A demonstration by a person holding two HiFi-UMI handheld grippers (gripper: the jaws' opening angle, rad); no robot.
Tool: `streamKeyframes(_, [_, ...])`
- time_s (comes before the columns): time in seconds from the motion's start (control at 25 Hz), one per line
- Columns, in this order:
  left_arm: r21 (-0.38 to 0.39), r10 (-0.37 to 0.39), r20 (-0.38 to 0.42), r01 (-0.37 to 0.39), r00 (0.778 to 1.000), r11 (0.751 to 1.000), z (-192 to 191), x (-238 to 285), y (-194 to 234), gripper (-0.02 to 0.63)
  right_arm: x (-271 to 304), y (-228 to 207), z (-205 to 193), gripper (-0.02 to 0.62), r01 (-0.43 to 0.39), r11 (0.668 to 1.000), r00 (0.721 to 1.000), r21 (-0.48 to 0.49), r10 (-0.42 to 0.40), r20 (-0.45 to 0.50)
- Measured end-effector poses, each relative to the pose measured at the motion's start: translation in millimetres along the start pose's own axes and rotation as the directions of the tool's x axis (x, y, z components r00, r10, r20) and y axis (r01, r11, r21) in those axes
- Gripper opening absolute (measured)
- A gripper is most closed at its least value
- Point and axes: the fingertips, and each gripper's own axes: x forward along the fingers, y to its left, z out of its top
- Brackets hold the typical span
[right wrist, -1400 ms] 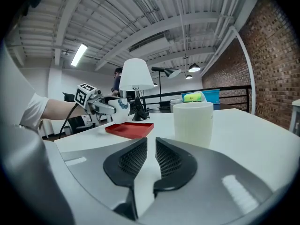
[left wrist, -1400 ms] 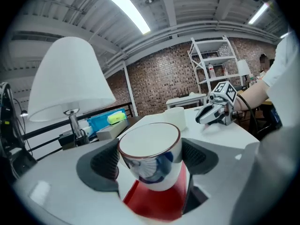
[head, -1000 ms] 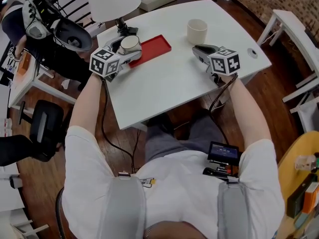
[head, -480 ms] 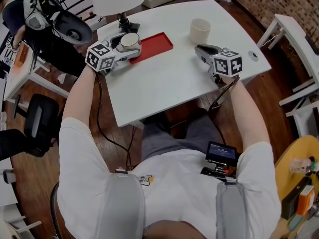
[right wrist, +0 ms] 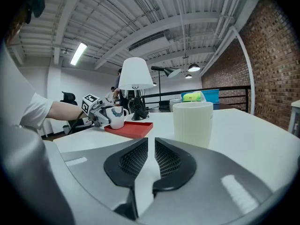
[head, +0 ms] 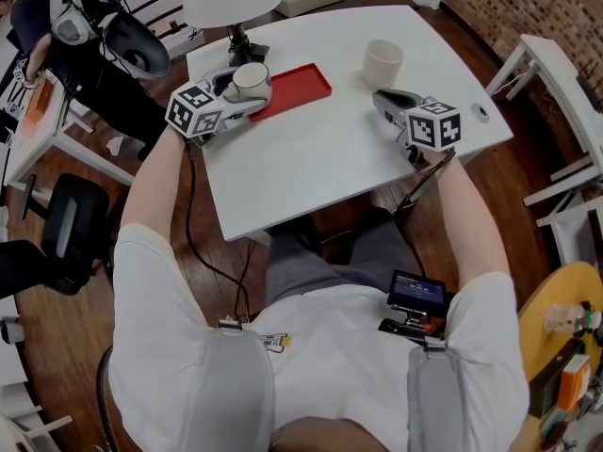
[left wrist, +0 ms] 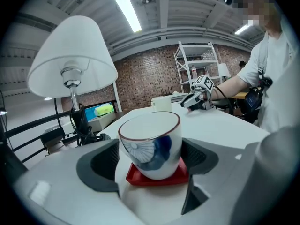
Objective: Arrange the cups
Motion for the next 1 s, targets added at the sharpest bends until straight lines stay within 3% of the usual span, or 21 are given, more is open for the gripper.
streamKeyframes(0.2, [-0.064,0.063,0.111,-0.056,0.992,0.996,16,-27,5,0.414,2,4,-1,0.046,-0.015,1.0,1.0,-0.016,0.015,-0.006])
streamKeyframes(0.36, [-0.152,0.086,0.304,-0.041,0.949,0.988,49,-65,-15,0.373,11,27,5,0.044,-0.047,0.996,0.999,-0.077,0.049,0.017])
streamKeyframes(0.52, [-0.156,0.053,0.415,0.014,0.908,0.988,76,-82,-54,0.34,28,60,12,0.044,-0.1,0.985,0.994,-0.139,0.103,0.017])
streamKeyframes(0.76, [-0.236,0.073,0.508,0.058,0.859,0.97,91,-89,-100,0.199,43,90,15,0.041,-0.147,0.981,0.988,-0.127,0.152,0.031])
streamKeyframes(1.0, [-0.304,0.136,0.511,0.031,0.849,0.952,88,-85,-124,0.015,44,107,13,0.031,-0.176,0.978,0.982,-0.109,0.182,0.043])
